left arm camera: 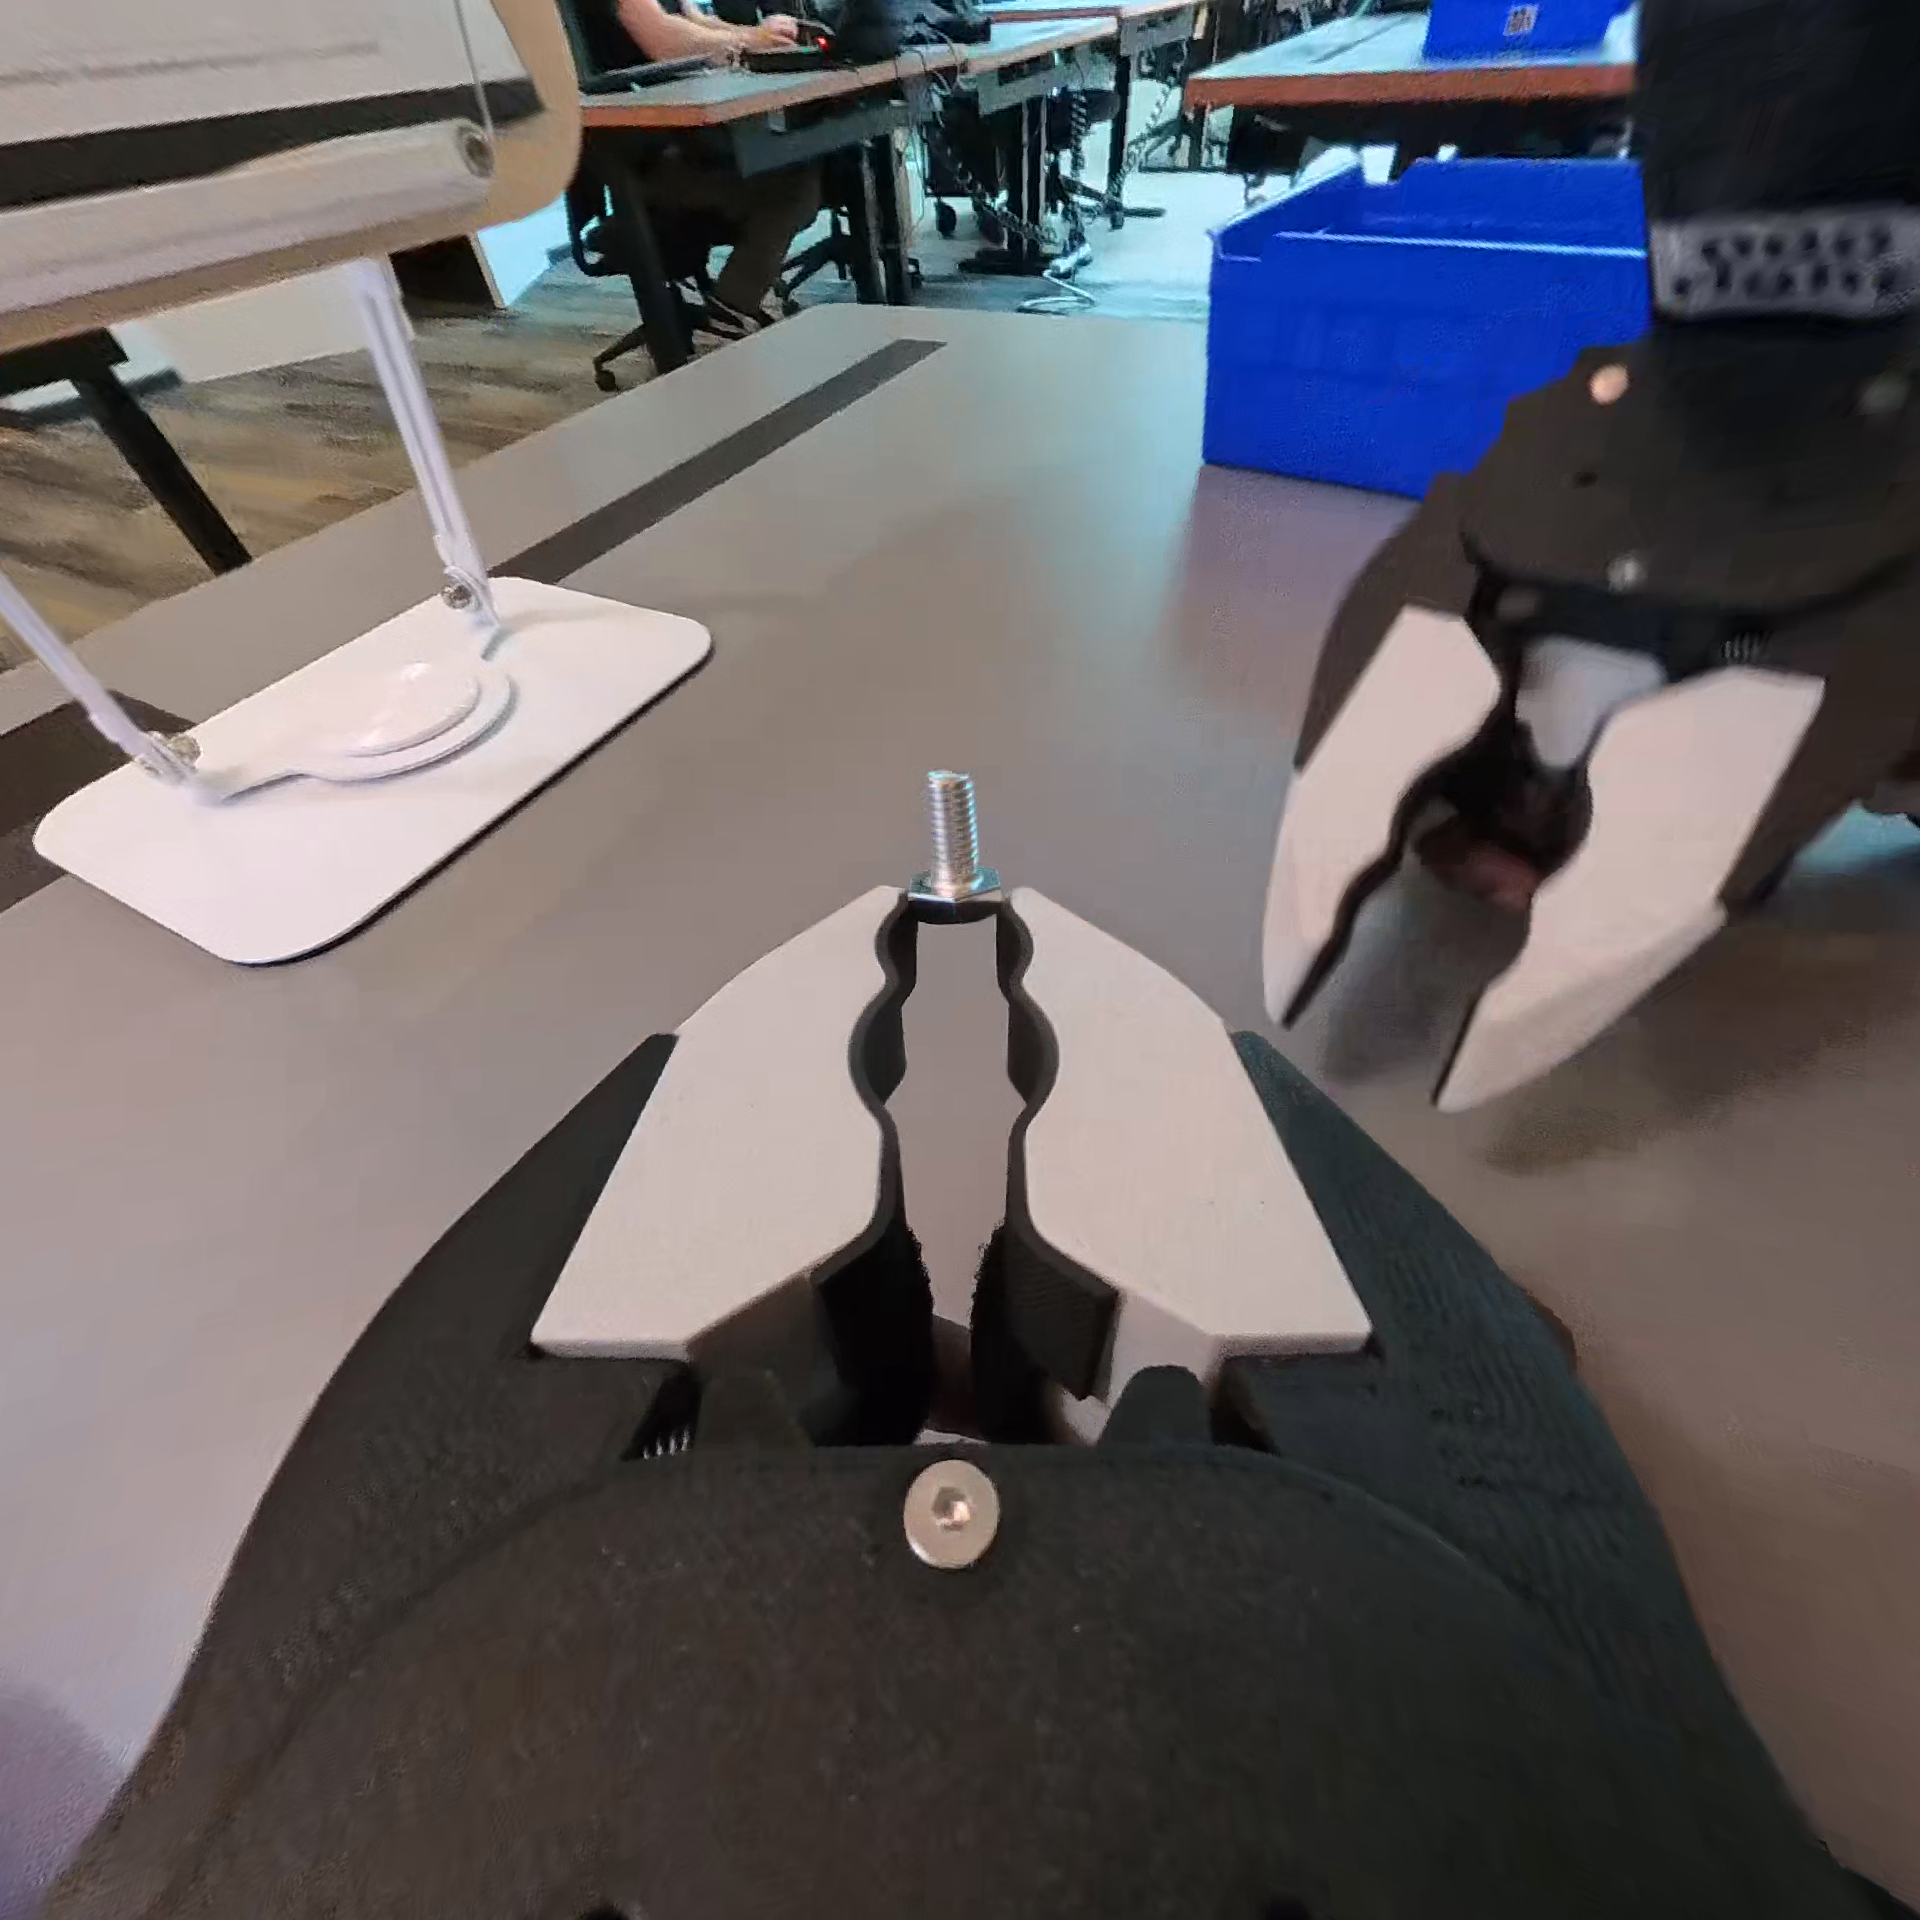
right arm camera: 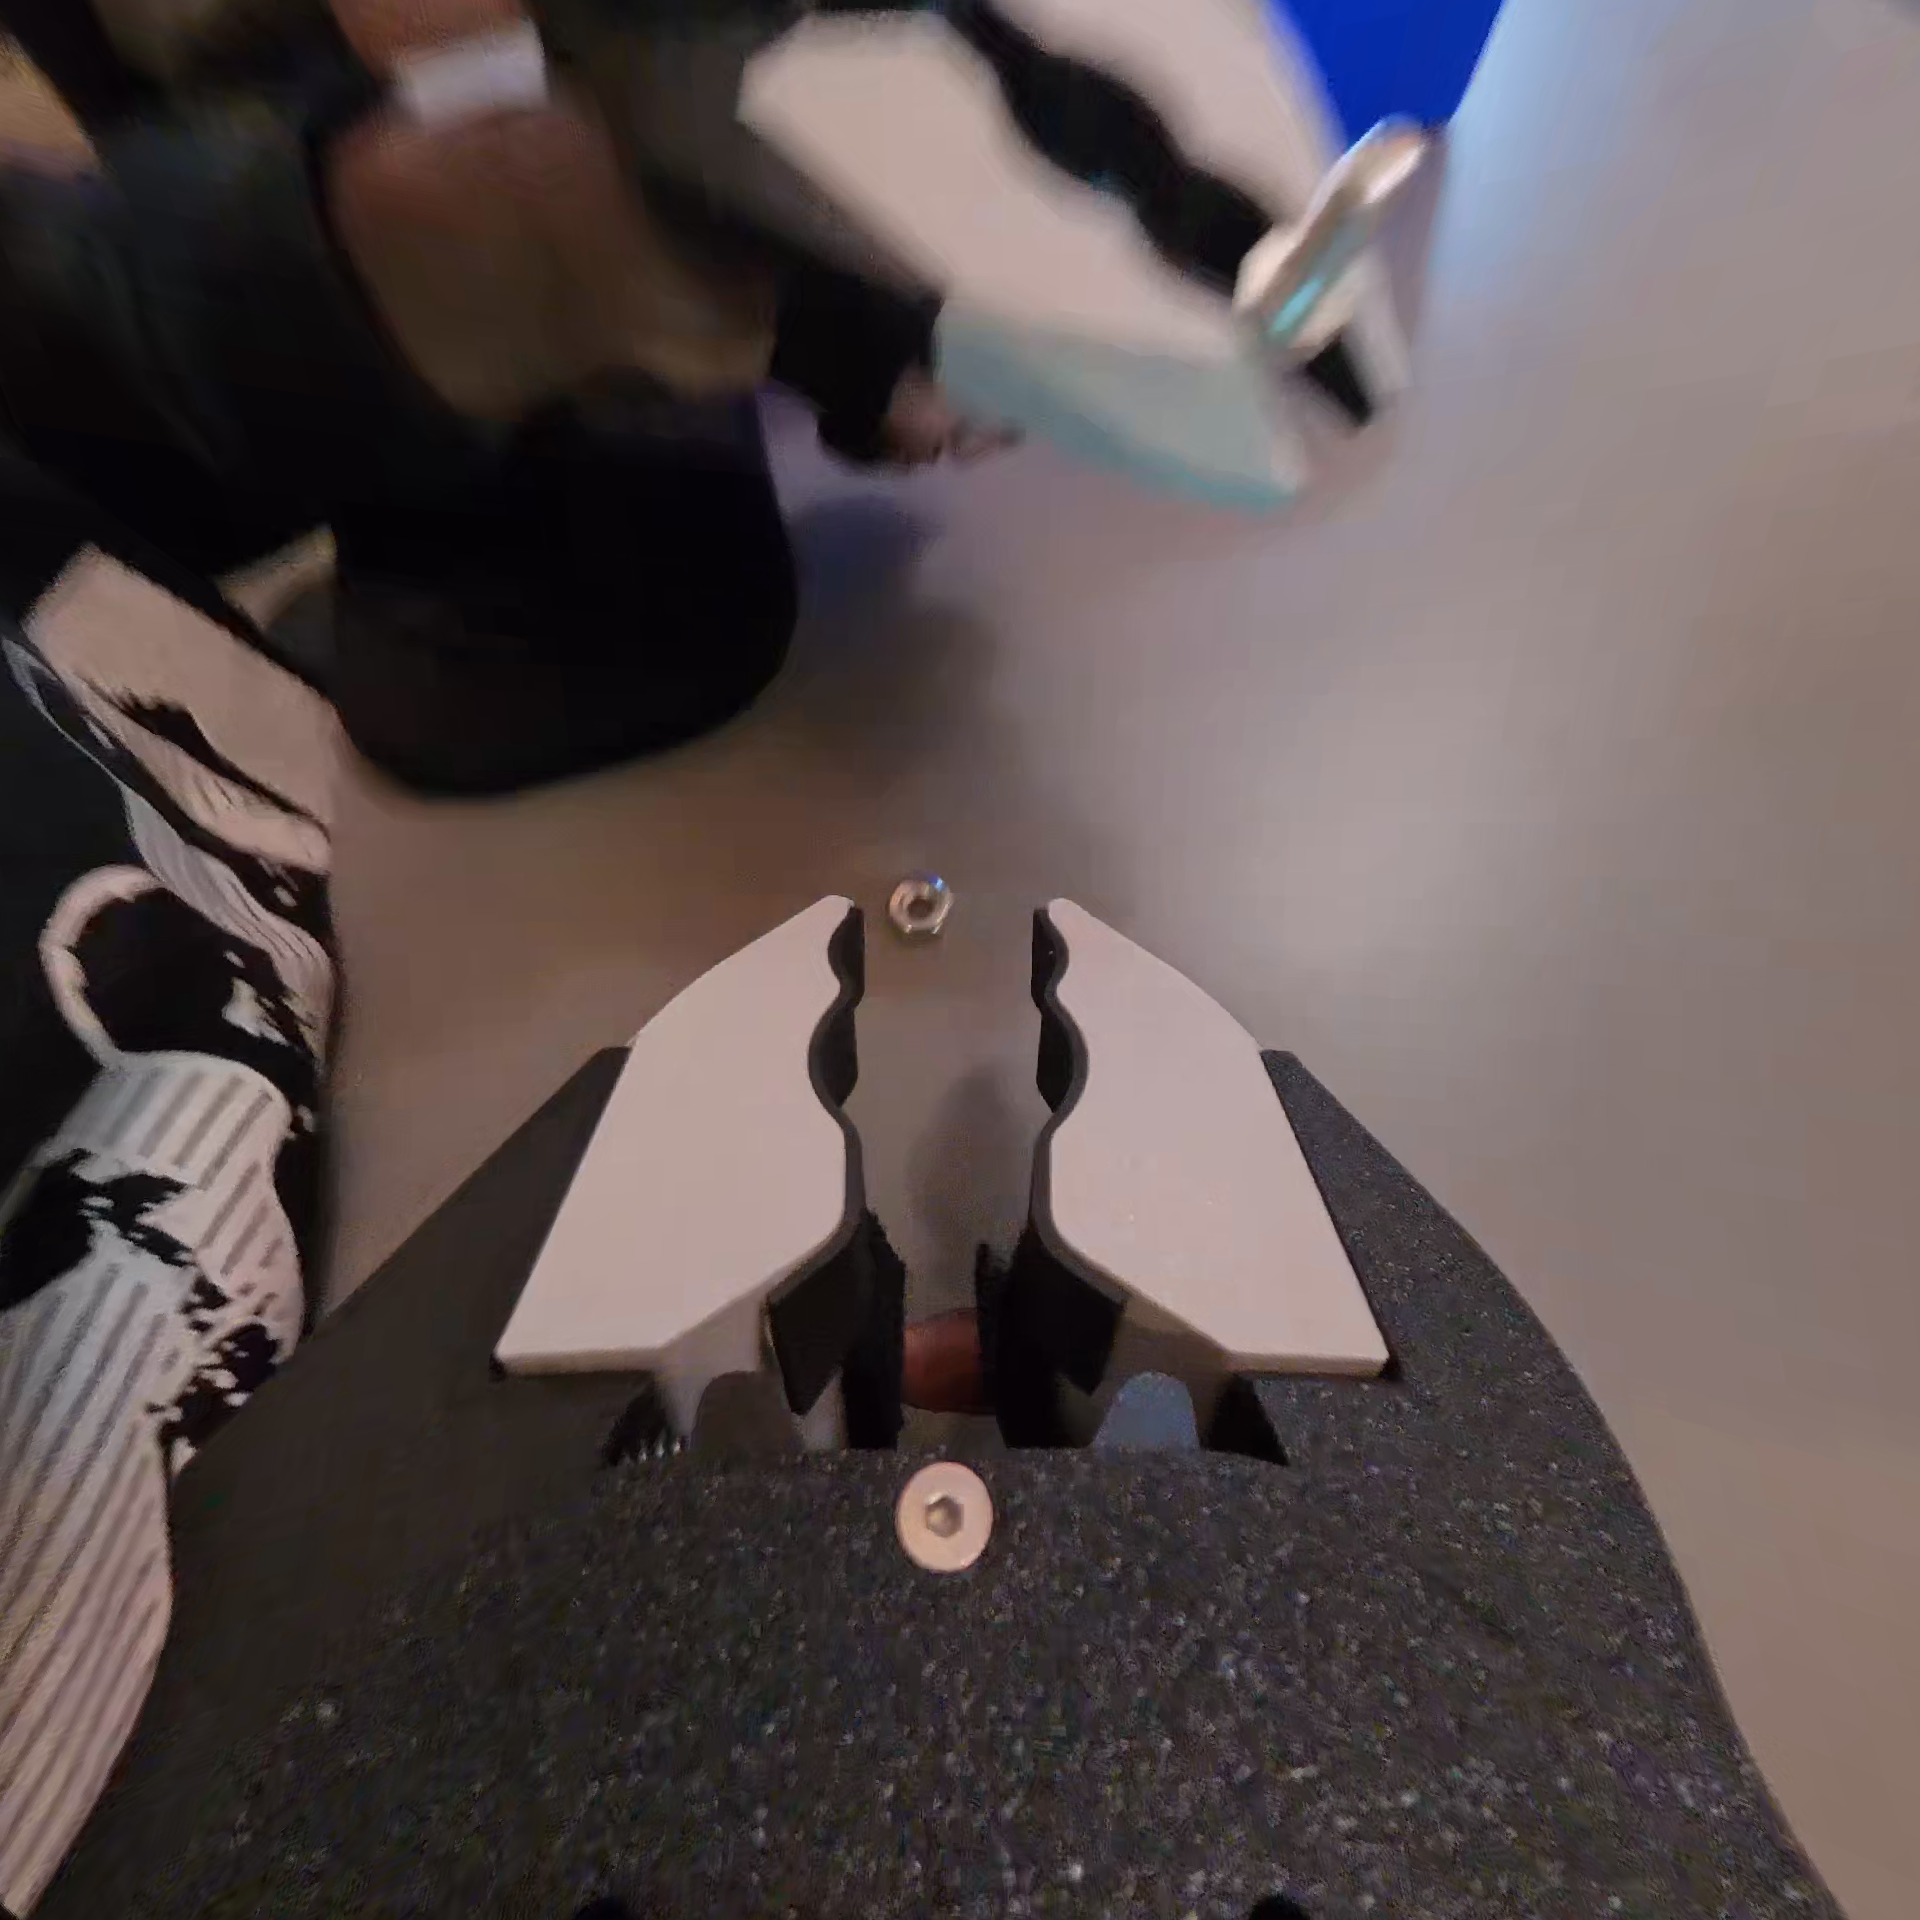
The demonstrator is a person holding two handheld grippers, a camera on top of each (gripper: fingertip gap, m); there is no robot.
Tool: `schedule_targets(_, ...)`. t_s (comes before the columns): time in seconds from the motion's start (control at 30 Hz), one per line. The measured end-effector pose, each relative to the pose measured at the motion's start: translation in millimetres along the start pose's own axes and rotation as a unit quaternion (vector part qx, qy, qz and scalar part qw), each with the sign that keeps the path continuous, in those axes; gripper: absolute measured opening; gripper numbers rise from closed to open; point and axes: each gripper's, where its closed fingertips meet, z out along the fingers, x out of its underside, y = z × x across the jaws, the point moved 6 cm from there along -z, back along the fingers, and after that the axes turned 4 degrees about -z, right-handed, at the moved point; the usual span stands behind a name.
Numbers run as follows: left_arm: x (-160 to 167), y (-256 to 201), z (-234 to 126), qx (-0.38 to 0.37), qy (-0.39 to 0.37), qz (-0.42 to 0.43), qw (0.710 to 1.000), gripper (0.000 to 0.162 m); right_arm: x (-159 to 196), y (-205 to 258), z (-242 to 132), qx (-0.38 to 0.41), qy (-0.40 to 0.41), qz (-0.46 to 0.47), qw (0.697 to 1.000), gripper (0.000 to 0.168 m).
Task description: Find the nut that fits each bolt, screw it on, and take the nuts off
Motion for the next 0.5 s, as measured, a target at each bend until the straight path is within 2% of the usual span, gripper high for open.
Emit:
schedule_targets(0.07, -0.6, -0.3, -0.9, -0.003, -0.001, 0.007, 1.000, 0.015, 1.1, 5.6, 11.6, 0.007, 0.042, -0.032, 0.999, 0.030)
schedule_targets(0.13, -0.7, -4.4, 0.3, 0.005, -0.001, 0.015, 1.000, 0.015, -1.2, 8.4, 20.1, -0.006, 0.049, -0.038, 0.998, 0.024)
schedule_targets(0.27, 1.7, -9.0, 2.0, 0.032, 0.010, 0.004, 0.999, 0.015, 1.6, 8.0, 29.6, -0.016, 0.082, -0.061, 0.995, 0.024)
schedule_targets(0.4, 0.5, -11.0, 0.7, 0.052, 0.006, -0.010, 0.999, 0.015, 0.9, 7.5, 34.0, -0.025, 0.088, -0.072, 0.993, 0.024)
schedule_targets(0.5, -0.1, -12.1, 0.1, 0.056, 0.004, -0.008, 0.998, 0.015, 1.7, 4.9, 34.3, -0.022, 0.092, -0.080, 0.992, 0.017)
